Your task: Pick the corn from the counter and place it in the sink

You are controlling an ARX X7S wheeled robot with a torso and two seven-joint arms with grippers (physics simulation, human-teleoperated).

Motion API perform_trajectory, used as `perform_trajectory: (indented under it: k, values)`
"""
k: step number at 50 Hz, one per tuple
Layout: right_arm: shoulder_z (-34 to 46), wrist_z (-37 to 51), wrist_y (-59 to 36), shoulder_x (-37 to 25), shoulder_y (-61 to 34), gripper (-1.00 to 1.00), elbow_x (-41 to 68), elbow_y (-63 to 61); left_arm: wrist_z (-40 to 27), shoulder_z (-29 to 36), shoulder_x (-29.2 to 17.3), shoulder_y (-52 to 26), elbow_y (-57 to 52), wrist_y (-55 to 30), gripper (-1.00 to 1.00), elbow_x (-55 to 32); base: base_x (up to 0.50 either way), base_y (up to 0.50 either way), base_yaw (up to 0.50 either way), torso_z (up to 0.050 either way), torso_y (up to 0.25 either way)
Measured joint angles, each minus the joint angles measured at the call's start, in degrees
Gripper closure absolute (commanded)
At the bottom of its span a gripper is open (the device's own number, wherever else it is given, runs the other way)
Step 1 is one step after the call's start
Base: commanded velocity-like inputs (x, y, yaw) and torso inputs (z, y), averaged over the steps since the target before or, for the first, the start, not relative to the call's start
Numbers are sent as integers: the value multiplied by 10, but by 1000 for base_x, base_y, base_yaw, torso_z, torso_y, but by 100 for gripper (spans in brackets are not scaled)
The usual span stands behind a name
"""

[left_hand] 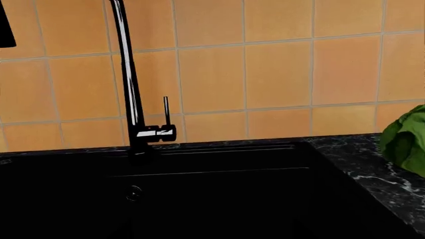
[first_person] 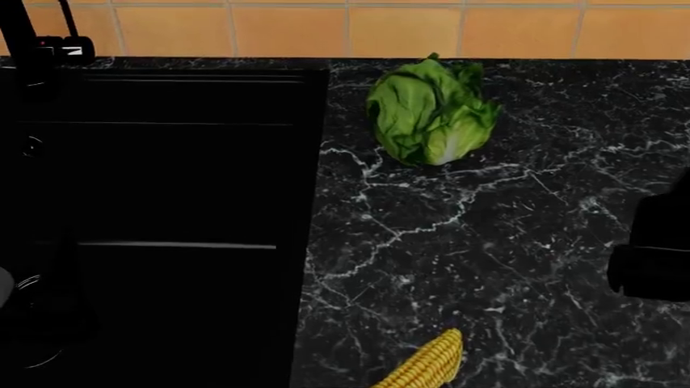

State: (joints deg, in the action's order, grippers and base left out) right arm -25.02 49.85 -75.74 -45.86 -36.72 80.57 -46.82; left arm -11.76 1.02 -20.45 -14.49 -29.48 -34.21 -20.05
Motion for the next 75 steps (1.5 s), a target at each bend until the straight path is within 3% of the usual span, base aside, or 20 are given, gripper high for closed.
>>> perform_trajectory:
  k: [17, 30, 45, 56, 75]
  values:
    - [-5, 5, 11, -5, 5, -100, 6, 0, 11, 22, -9, -15, -10, -26, -100, -11, 0, 15, 0, 0, 0]
    - [2, -16, 26, -2, 13, -100, -17, 4, 36, 88, -5, -88, -50, -137, -100, -59, 0, 0, 0, 0, 0]
    - [9, -51, 49, 4, 35, -100, -56, 9, 21, 144, 65, -194, -138, -326, -100, -165, 0, 0, 0, 0, 0]
    - [12, -66, 62, 6, 49, -100, -76, 13, -12, 169, 134, -244, -164, -418, -100, -223, 0, 0, 0, 0, 0]
    - [28, -68, 71, 11, 52, -100, -87, 17, -70, 219, 181, -281, -105, -469, -100, -269, 0, 0, 0, 0, 0]
